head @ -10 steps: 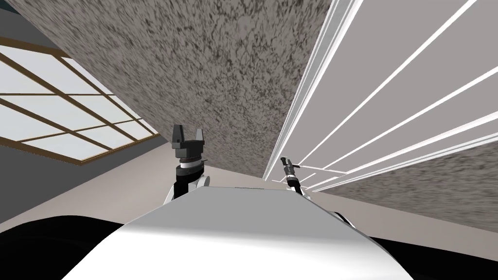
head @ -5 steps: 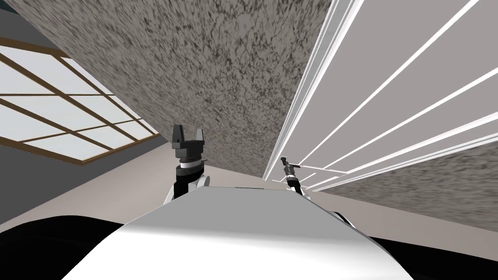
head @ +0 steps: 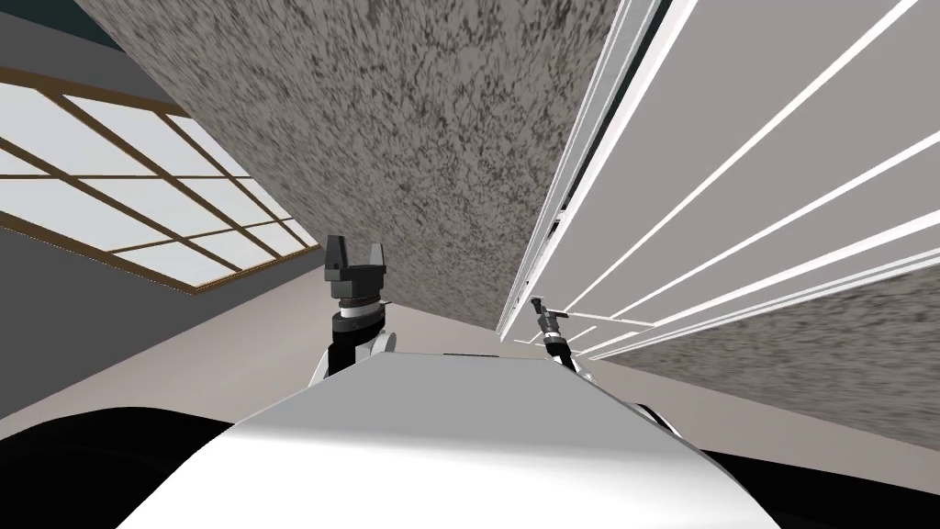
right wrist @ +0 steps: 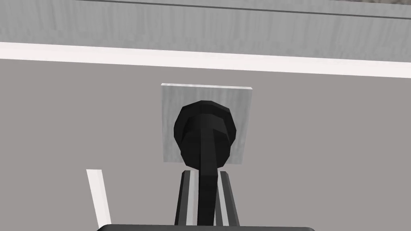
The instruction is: Pull the door open
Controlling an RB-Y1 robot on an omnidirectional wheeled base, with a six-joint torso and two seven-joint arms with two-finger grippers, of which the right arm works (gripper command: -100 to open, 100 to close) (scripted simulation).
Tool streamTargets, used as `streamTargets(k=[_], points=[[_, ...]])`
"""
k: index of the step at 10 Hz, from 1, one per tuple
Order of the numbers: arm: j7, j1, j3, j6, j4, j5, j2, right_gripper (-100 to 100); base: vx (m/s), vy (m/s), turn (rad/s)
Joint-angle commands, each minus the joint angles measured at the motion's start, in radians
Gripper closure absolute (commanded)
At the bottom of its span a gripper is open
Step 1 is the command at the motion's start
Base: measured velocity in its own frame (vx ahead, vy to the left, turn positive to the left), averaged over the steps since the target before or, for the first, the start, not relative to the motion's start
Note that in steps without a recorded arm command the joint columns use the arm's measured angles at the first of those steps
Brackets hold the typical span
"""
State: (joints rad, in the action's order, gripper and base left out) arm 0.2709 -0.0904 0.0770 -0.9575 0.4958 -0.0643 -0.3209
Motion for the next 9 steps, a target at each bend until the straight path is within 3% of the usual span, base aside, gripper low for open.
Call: streamTargets(k=[1,6,7,9], points=[[0.025,0.008,-0.017,-0.018,-0.007,0.012,-0.012,100,-0.211,-0.068,0.128],[0.094,0.038,-0.061,-0.057,-0.005,0.042,-0.056,100,-0.203,-0.055,0.121],[0.084,0.034,-0.056,-0.049,-0.005,0.039,-0.052,100,-0.09,-0.025,0.026],[0.113,0.065,-0.074,-0.09,-0.006,0.051,-0.071,100,-0.176,-0.069,0.139]])
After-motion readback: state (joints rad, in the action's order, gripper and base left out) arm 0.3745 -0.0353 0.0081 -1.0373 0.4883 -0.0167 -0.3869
